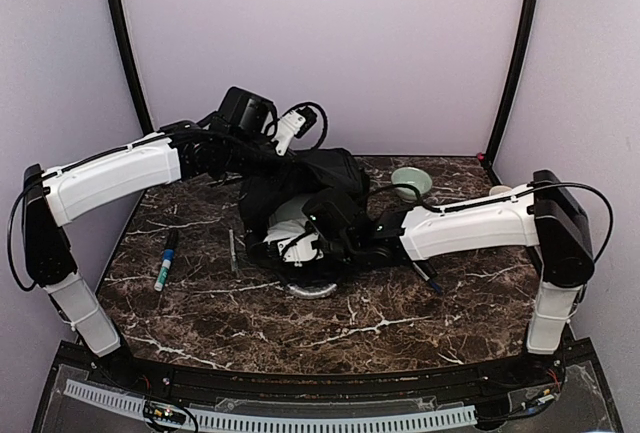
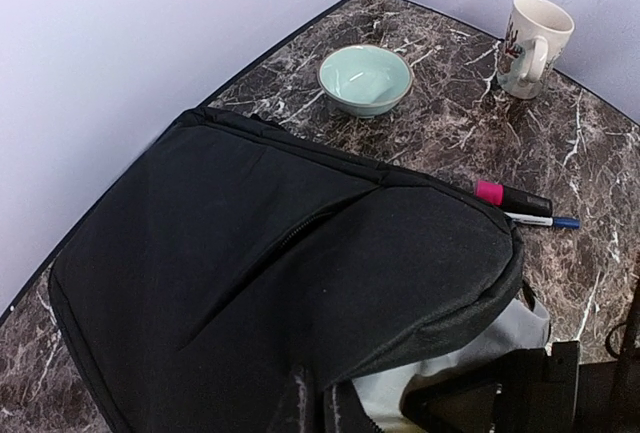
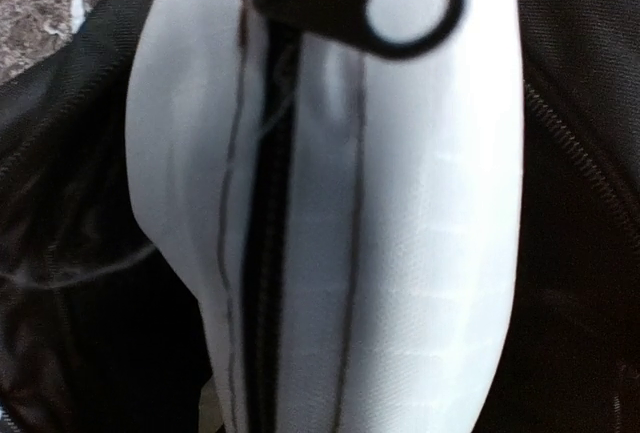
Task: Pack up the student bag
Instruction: Place the pencil case in the largest pocket of the bag.
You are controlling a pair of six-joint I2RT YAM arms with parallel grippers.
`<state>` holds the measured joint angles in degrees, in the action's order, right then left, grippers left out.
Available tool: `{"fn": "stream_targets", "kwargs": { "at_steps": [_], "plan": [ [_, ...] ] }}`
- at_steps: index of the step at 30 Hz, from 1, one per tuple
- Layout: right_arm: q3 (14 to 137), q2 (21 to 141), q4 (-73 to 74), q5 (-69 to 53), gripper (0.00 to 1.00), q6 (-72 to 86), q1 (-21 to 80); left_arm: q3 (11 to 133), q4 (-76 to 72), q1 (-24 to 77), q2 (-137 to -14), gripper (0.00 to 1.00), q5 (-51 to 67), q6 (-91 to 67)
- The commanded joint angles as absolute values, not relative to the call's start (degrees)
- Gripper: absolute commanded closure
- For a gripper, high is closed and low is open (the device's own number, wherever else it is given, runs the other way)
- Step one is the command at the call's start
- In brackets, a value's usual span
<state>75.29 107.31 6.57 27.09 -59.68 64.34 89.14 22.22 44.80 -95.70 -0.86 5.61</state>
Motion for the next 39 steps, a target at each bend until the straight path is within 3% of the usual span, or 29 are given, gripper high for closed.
{"fn": "stream_targets", "kwargs": {
  "at_steps": [1, 11, 29, 32, 36, 39],
  "plan": [
    [75.11, 107.98, -11.64, 32.73, 0.87, -67.0, 64.3, 93.29, 20.0, 44.91, -93.64, 1.0, 1.14, 5.89],
    [77.45, 116.45, -28.26, 33.19, 0.85, -76.66, 60.2, 95.8, 23.23, 44.91, -94.94, 1.0, 4.53, 5.98],
    [88.06, 131.34, -39.39, 29.5, 0.84, -80.67, 53.34, 95.85, 24.95, 44.91, -95.54, 1.0, 9.37, 5.45],
    [88.1, 131.94, -38.44, 29.45, 0.75, -80.54, 53.15, 95.52, 25.04, 44.91, -95.59, 1.0, 9.2, 5.54],
    [85.87, 130.01, -37.89, 29.13, 0.52, -79.64, 53.39, 95.04, 24.9, 44.91, -95.64, 1.0, 8.97, 5.71],
    [84.41, 128.17, -37.64, 29.22, 0.44, -78.68, 53.59, 94.75, 24.55, 44.91, -95.85, 1.0, 9.02, 5.71]
  ]
}}
